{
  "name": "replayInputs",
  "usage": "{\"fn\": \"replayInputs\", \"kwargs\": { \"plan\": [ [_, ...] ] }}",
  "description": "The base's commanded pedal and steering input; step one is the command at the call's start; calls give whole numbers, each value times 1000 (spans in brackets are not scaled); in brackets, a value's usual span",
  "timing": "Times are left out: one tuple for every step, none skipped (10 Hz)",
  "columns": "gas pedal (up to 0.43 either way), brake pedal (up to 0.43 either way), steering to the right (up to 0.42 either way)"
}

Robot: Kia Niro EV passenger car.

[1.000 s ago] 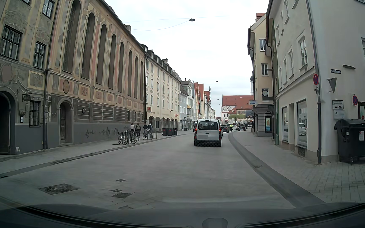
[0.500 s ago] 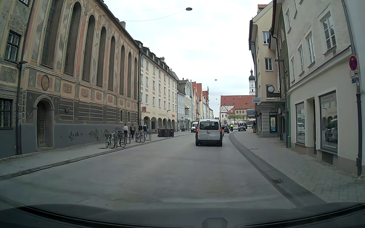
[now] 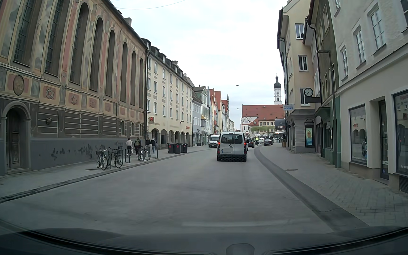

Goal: Follow the waypoints while adhering to traffic rules and regulations

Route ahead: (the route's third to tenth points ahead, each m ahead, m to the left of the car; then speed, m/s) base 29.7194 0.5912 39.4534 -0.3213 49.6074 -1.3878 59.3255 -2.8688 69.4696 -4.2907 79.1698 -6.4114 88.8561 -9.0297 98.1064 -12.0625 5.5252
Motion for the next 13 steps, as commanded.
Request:
{"fn": "replayInputs", "kwargs": {
  "plan": [
    [67,0,25],
    [67,0,25],
    [67,0,25],
    [67,0,25],
    [67,0,25],
    [67,0,25],
    [67,0,25],
    [79,0,25],
    [79,0,25],
    [79,0,25],
    [79,0,25],
    [79,0,23],
    [79,0,18]
  ]
}}
